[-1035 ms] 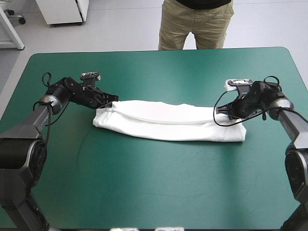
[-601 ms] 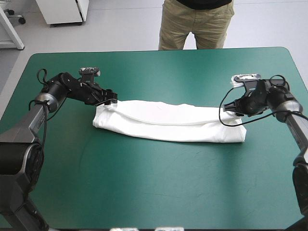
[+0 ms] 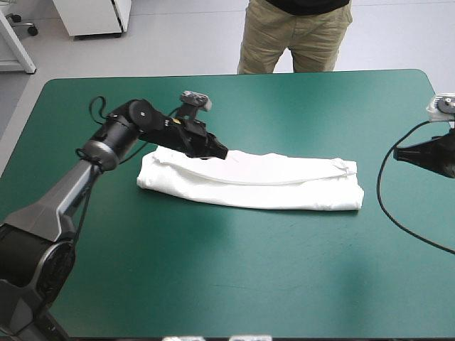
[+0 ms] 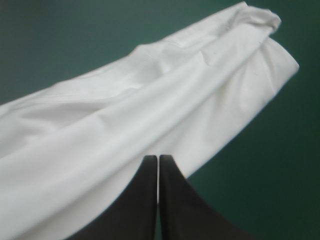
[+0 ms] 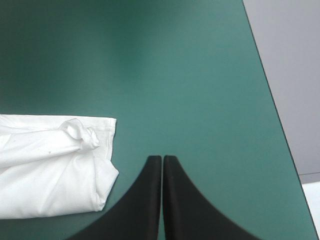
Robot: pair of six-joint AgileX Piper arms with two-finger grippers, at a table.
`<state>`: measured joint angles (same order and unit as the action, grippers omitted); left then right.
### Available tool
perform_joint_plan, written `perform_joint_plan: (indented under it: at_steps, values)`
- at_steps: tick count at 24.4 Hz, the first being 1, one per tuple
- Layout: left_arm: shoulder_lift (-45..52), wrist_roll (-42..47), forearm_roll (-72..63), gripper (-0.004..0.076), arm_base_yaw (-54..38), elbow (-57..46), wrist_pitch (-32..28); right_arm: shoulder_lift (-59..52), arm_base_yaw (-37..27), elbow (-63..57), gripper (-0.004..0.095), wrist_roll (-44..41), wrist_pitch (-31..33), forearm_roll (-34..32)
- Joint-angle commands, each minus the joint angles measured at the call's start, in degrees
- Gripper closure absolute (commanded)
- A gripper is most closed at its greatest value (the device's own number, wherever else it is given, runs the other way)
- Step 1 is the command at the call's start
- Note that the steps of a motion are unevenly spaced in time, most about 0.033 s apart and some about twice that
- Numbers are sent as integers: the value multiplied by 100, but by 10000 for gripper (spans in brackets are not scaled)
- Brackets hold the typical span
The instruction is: Fold the cloth
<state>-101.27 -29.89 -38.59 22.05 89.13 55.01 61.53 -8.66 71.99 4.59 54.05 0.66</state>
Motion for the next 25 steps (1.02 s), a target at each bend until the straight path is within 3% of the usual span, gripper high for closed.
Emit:
perform_joint_plan:
  at_steps: [1, 6, 10, 20, 22, 25]
  values:
    - [-149, -19, -288, 733, 391, 132, -309, -165, -201, -29, 926, -8, -178, -33]
    - [-1005, -43, -334, 733, 445, 132, -860, -153, -238, -432, 926, 77, -464, 341]
    - [-1529, -57, -373, 733, 526, 132, -870, -39, -238, -732, 925, 559, -508, 811]
    - [-1523, -130, -350, 733, 538, 132, -765, 649, -238, -886, 900, 1636, -329, 2298]
    - [-1523, -130, -339, 733, 538, 132, -695, 833, -238, -895, 811, 1523, -304, 2336]
    - [-1523, -130, -339, 733, 538, 132, -669, 1174, -238, -895, 566, 1428, -142, 2442]
